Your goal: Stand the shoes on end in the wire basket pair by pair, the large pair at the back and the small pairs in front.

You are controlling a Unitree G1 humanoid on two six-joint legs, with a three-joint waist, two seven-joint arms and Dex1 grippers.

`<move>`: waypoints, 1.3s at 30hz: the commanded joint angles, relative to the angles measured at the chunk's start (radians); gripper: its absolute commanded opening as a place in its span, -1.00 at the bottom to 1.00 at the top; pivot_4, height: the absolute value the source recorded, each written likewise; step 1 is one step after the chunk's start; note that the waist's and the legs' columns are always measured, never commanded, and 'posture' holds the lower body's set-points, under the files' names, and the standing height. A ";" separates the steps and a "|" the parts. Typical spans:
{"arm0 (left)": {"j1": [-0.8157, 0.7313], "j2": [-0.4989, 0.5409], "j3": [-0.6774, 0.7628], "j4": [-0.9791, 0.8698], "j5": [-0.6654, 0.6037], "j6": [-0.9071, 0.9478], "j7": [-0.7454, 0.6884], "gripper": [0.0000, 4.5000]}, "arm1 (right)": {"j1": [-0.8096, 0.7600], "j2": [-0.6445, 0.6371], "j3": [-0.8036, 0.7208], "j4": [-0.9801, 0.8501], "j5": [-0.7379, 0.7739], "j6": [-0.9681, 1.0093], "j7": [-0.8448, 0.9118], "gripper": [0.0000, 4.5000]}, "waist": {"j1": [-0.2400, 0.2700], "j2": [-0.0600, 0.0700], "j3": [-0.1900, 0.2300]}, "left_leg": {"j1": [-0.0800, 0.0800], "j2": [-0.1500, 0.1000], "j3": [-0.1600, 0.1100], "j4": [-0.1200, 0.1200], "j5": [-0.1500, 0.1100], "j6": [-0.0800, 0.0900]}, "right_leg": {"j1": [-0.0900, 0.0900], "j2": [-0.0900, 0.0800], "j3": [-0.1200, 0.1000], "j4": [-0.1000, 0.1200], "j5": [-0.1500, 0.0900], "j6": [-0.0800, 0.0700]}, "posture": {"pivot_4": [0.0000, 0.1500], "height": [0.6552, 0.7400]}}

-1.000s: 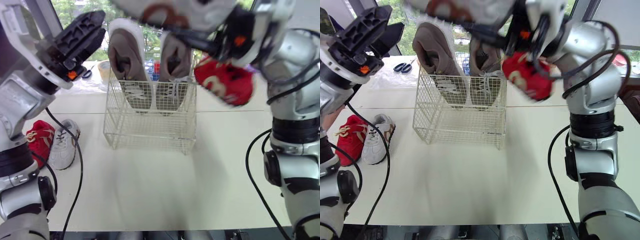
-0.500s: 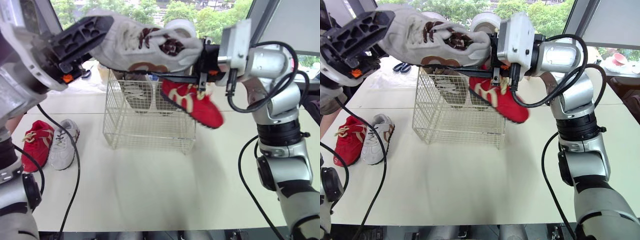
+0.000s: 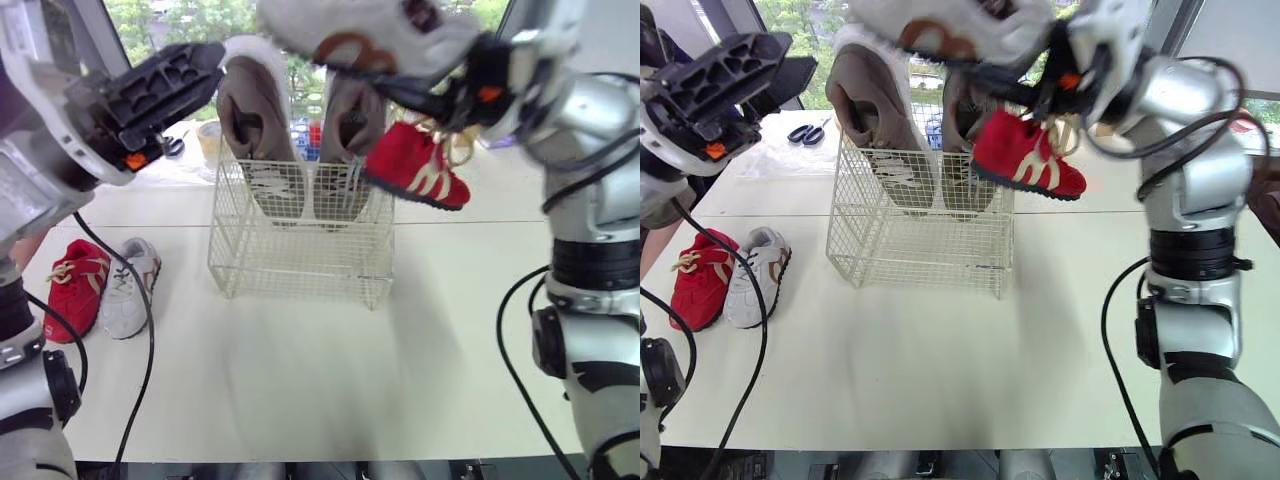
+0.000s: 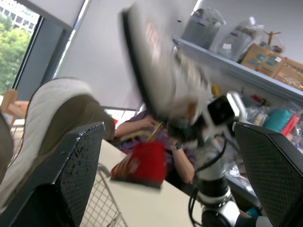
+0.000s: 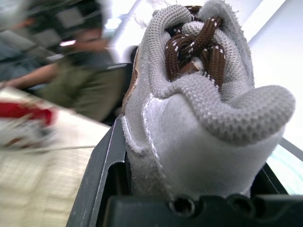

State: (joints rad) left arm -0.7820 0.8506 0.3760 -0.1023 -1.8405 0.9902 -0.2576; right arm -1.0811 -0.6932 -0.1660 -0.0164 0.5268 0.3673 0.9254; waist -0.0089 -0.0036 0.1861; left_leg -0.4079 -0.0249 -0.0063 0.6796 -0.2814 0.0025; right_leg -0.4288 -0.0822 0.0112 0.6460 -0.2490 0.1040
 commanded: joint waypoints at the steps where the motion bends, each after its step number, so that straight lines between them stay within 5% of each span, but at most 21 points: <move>1: 0.000 -0.011 0.025 -0.027 0.009 -0.031 -0.012 1.00 | 0.055 -0.088 -0.133 -0.052 0.072 0.112 -0.050 -0.27 | -0.001 0.000 0.000 | 0.000 0.000 0.000 0.000 0.000 0.000 | 0.000 0.000 0.000 0.000 0.000 0.000 | 1.00 1.00; 6: 0.014 -0.049 0.010 -0.027 0.041 -0.042 -0.026 1.00 | 0.296 -0.196 -0.218 -0.059 0.050 0.183 -0.057 -0.27 | -0.002 0.000 0.000 | 0.000 0.000 0.001 -0.001 0.000 0.001 | 0.001 0.000 0.001 -0.001 0.000 0.000 | 1.00 1.00; 12: 0.022 -0.084 -0.004 -0.019 0.085 -0.040 -0.043 1.00 | 0.537 -0.167 -0.275 -0.001 0.050 0.187 -0.090 -0.27 | -0.004 0.000 0.000 | 0.000 0.000 0.001 -0.001 0.000 0.001 | 0.000 0.001 0.001 0.000 0.000 0.000 | 1.00 1.00; 22: 0.074 -0.118 -0.010 -0.053 0.159 -0.036 -0.042 1.00 | 0.646 -0.120 -0.018 0.201 -0.188 0.023 -0.061 -0.27 | -0.005 0.000 0.000 | 0.001 0.000 0.002 0.000 0.000 0.001 | 0.001 0.004 0.002 0.001 0.000 0.000 | 1.00 1.00; 28: 0.133 -0.139 -0.003 -0.109 0.183 -0.051 -0.021 1.00 | 0.661 -0.147 0.053 0.267 -0.238 -0.011 0.016 0.97 | 0.000 0.000 0.000 | 0.001 0.000 0.002 0.000 0.000 0.001 | 0.001 0.004 0.002 0.001 0.000 0.000 | 1.00 1.00; 39: 0.194 -0.180 -0.008 -0.161 0.198 -0.096 0.011 1.00 | 0.551 -0.300 0.019 0.089 -0.126 0.224 0.145 0.97 | -0.003 -0.001 0.000 | 0.002 0.001 0.001 0.001 0.000 0.001 | 0.001 0.003 0.002 0.001 0.000 0.000 | 1.00 1.00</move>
State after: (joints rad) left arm -0.5827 0.6668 0.3564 -0.2389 -1.6441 0.9191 -0.2471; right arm -0.5156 -0.9921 -0.1473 0.1084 0.3792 0.5681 1.0608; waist -0.0122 -0.0043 0.1860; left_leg -0.4064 -0.0237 -0.0051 0.6806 -0.2816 0.0034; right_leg -0.4274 -0.0790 0.0126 0.6468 -0.2490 0.1041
